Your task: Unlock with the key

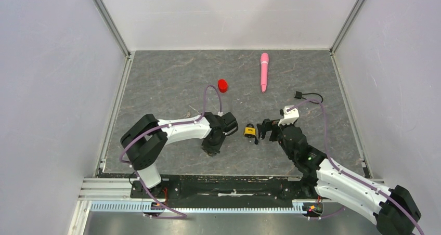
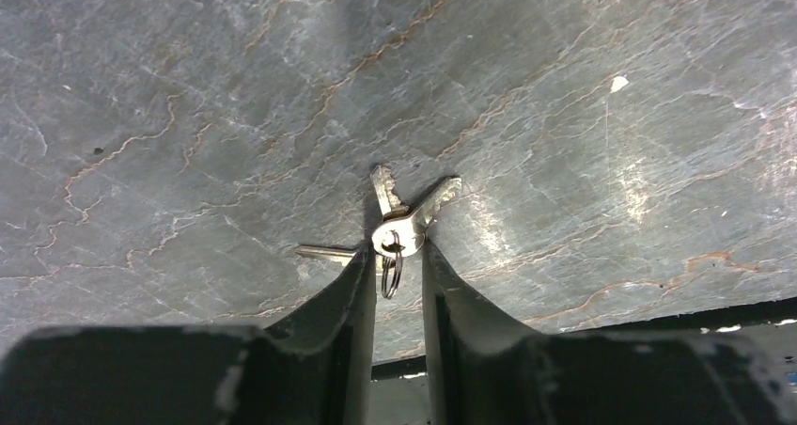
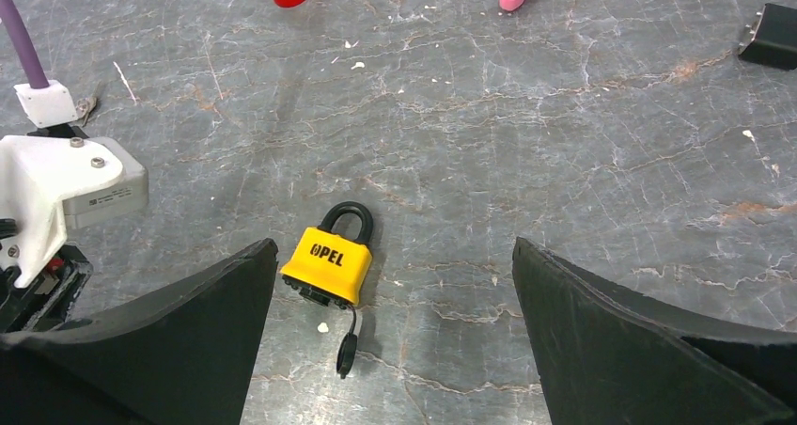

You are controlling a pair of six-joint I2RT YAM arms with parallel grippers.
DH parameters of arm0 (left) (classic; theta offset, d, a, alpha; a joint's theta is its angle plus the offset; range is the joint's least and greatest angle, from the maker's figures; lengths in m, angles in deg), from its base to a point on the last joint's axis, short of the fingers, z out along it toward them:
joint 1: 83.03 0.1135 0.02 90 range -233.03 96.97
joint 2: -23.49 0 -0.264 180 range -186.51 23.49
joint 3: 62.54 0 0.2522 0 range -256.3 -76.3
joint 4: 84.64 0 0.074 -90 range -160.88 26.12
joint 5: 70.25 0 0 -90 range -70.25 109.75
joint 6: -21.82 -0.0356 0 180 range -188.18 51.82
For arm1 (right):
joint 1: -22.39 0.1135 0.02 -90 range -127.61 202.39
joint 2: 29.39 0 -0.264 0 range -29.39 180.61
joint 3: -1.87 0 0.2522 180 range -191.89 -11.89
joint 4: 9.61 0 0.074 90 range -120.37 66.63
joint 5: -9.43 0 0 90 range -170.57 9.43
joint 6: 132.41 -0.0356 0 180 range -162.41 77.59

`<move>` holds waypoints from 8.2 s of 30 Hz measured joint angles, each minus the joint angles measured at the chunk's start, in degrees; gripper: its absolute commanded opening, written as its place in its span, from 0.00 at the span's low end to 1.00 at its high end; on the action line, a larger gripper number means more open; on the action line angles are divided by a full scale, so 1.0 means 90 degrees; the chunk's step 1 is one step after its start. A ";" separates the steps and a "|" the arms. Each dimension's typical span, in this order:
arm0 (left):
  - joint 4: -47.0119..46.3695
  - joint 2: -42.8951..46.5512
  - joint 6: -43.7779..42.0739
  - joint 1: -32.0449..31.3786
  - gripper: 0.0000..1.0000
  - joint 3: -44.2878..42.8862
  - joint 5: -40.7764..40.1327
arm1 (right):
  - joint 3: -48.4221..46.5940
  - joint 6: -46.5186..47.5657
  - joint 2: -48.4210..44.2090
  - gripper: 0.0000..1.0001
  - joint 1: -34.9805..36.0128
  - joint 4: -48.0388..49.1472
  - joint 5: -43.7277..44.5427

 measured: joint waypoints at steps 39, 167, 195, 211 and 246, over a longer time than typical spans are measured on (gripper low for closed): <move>-0.1712 0.2868 0.0707 -0.0078 0.02 0.0775 -0.0056 | 0.0117 -0.1860 0.1294 0.74 0.0000 0.2523 -0.3376; -0.8811 0.3657 0.1783 0.0867 0.40 0.2679 0.3225 | -0.0134 -0.3300 0.1112 0.00 -0.1411 0.5054 -0.5649; -0.8988 0.3689 0.1923 0.0872 0.02 0.2846 0.3240 | -0.0024 -0.3461 0.1163 0.16 -0.1494 0.5353 -0.5753; -0.6387 0.4728 0.2463 0.1044 0.02 0.3264 0.1545 | -0.1768 -0.0680 0.1166 0.90 -0.1613 0.0461 -0.4216; -0.5034 0.6382 0.3509 0.1358 0.02 0.4648 0.0444 | -0.4039 -0.1591 0.5268 0.83 -0.0631 -0.3376 -0.1853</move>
